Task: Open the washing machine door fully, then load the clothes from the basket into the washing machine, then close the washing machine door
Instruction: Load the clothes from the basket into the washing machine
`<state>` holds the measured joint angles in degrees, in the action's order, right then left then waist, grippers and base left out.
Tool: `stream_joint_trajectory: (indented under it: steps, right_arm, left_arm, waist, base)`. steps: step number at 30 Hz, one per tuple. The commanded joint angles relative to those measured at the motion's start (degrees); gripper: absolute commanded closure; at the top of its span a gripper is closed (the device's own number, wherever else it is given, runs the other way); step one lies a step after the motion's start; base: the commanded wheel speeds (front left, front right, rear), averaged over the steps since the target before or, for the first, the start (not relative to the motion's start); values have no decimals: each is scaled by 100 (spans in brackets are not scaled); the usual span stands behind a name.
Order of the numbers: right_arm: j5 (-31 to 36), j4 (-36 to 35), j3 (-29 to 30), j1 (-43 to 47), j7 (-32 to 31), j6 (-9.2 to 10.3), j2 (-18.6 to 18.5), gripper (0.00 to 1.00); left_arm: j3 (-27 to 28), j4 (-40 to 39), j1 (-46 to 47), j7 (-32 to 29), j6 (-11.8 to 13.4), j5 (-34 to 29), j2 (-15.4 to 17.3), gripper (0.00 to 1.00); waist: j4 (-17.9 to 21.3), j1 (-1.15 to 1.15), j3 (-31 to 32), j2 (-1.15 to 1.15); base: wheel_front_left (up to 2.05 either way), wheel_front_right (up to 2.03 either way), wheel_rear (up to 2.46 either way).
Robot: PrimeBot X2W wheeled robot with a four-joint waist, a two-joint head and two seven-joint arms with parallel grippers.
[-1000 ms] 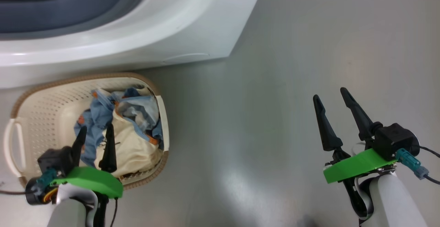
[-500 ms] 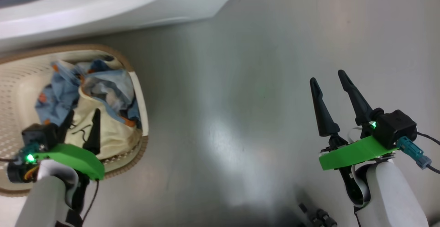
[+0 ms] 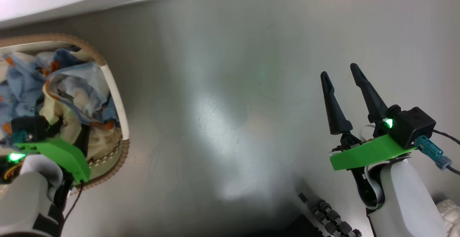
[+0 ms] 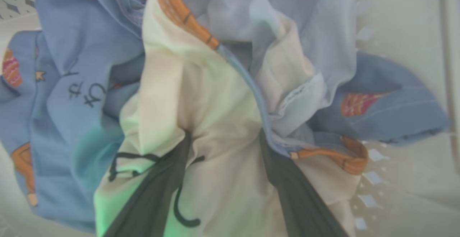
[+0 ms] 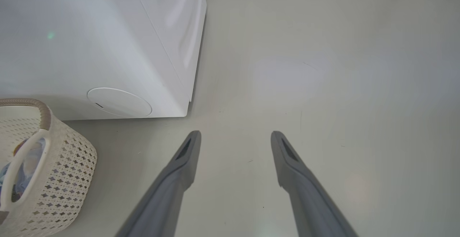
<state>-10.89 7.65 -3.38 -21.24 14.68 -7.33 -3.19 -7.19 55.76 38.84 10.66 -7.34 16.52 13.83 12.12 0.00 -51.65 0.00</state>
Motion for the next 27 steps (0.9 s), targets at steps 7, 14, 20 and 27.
stream_joint_trajectory:
  steps: [7, 14, 20, 27]
  right_arm:
    - [-261, -46, -249, 123, 32, -16, 30, 0]
    - [-272, 25, -230, 118, 32, -16, 31, 0]
    - [-191, 34, -159, 93, 32, -16, 31, 0]
    - [-58, 47, -61, 172, 32, -16, 31, 0]
  left_arm:
    - [10, 333, 337, -243, 41, 81, 238, 0]
    - [-54, 555, 397, -213, 107, 94, 141, 100]
    - [-42, 600, 217, 195, 102, 181, 15, 100]
    - [-17, 257, -179, 422, 73, 238, -144, 100]
  waist:
    - [201, 0, -145, 0]
    - [198, 0, 5, 0]
    - [43, 0, 375, 0]
    - [-226, 0, 935, 0]
  base:
    - [0, 0, 0]
    - [0, 0, 0]
    - [0, 0, 0]
    - [0, 0, 0]
